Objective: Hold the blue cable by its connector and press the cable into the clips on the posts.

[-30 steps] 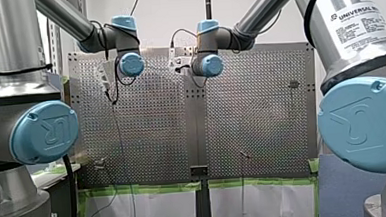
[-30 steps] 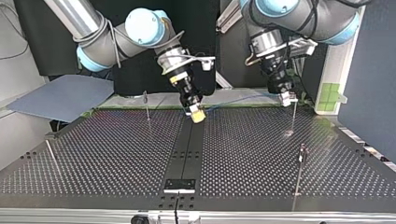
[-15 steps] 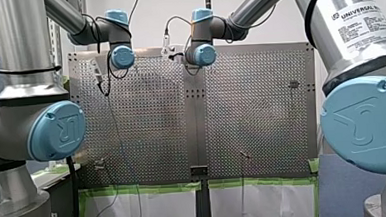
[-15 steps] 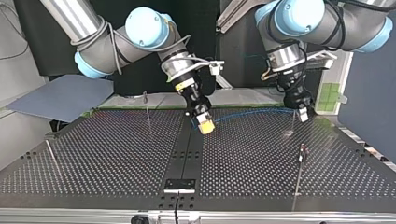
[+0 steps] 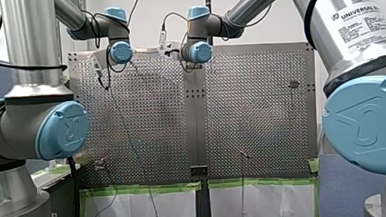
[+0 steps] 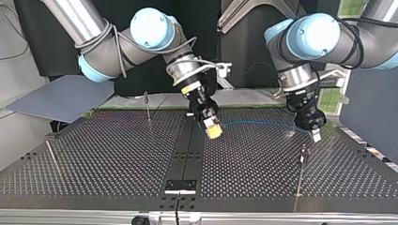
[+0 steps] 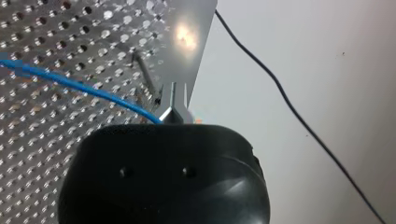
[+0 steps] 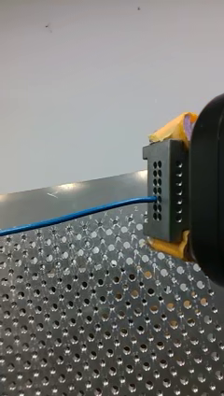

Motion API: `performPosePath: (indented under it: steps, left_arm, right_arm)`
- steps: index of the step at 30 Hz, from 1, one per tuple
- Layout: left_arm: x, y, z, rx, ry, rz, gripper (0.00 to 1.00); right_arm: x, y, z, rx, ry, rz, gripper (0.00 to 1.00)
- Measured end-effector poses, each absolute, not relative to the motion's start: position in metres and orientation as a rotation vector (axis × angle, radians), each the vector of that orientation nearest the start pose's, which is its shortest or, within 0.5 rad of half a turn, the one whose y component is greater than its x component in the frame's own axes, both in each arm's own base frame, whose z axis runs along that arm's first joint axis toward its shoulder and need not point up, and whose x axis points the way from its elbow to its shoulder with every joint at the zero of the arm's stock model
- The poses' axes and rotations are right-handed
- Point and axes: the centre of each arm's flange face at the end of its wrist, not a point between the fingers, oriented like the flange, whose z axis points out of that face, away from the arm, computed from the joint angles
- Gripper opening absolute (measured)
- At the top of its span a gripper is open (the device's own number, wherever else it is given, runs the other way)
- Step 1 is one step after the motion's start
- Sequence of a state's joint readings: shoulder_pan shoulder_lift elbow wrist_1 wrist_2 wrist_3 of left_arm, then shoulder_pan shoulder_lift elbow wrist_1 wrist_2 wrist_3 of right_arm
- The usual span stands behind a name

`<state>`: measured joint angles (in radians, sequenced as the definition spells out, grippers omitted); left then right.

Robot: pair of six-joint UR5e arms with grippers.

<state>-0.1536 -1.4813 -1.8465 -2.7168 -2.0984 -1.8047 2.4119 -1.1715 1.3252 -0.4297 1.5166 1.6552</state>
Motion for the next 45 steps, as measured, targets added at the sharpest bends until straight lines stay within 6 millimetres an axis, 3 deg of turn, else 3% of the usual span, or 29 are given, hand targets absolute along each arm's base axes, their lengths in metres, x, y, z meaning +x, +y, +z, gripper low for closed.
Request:
performPosePath:
  steps: [10, 17, 34, 45]
  left_arm:
    - [0.452, -0.126, 0.439, -0.482, 1.266, 0.026, 0.00]
    - [0.456, -0.125, 0.440, -0.454, 1.270, 0.002, 0.00]
    - [0.481, -0.120, 0.417, -0.441, 1.317, 0.005, 0.00]
    - [0.488, -0.109, 0.424, -0.453, 1.302, 0.016, 0.00]
  right_arm:
    - [0.607, -0.354, 0.420, -2.107, 0.825, -2.815, 0.00]
    - [0.617, -0.366, 0.424, -2.082, 0.824, -2.834, 0.00]
    - [0.613, -0.378, 0.431, -2.061, 0.842, -2.855, 0.00]
    - [0.613, -0.381, 0.434, -2.053, 0.834, -2.864, 0.00]
